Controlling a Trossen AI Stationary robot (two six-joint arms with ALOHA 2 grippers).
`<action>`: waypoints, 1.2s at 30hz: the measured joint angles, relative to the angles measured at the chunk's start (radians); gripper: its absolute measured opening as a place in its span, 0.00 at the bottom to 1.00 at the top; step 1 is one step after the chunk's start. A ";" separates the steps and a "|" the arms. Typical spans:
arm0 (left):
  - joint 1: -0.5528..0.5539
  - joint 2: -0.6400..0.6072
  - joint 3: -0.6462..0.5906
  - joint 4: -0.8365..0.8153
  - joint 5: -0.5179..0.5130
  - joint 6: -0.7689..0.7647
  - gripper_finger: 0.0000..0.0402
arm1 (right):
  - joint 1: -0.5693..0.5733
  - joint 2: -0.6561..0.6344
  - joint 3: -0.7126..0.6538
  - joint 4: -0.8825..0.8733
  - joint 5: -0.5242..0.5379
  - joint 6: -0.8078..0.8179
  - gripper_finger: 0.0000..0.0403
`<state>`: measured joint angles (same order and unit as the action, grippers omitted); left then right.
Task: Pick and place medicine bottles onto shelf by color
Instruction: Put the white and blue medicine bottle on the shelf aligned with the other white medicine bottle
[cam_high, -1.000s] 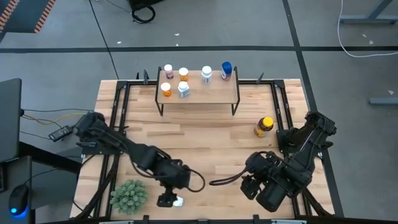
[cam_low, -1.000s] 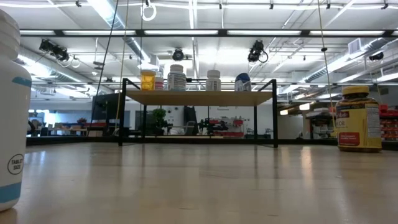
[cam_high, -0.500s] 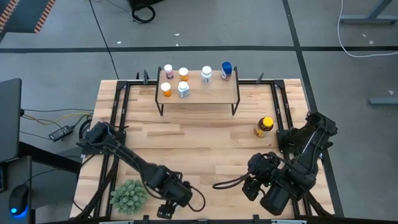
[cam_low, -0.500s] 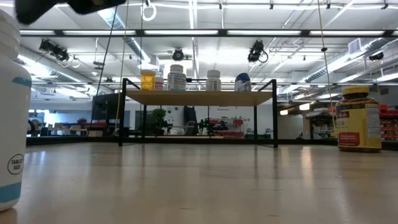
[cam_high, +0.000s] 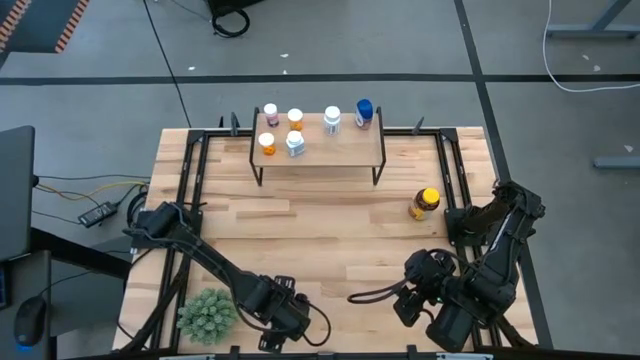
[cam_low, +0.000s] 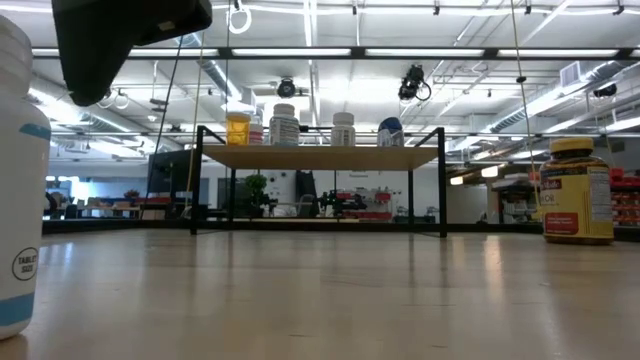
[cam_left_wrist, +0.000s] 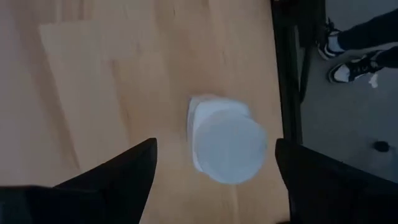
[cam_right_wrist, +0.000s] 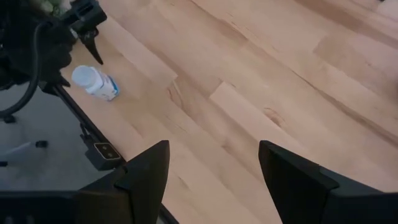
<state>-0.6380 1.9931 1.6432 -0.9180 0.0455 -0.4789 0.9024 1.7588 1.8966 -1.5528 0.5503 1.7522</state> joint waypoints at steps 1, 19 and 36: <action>0.000 0.003 0.000 0.012 -0.001 0.000 0.83 | 0.000 0.000 0.000 0.000 0.000 0.008 0.63; -0.037 0.020 0.000 0.037 -0.107 0.047 0.83 | 0.006 0.001 -0.038 0.022 0.007 0.105 0.63; -0.032 0.085 0.000 0.011 -0.094 0.084 0.83 | 0.006 0.001 -0.039 0.060 0.002 0.097 0.63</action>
<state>-0.6701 2.0784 1.6436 -0.9067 -0.0488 -0.3949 0.9085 1.7596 1.8580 -1.4926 0.5526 1.8494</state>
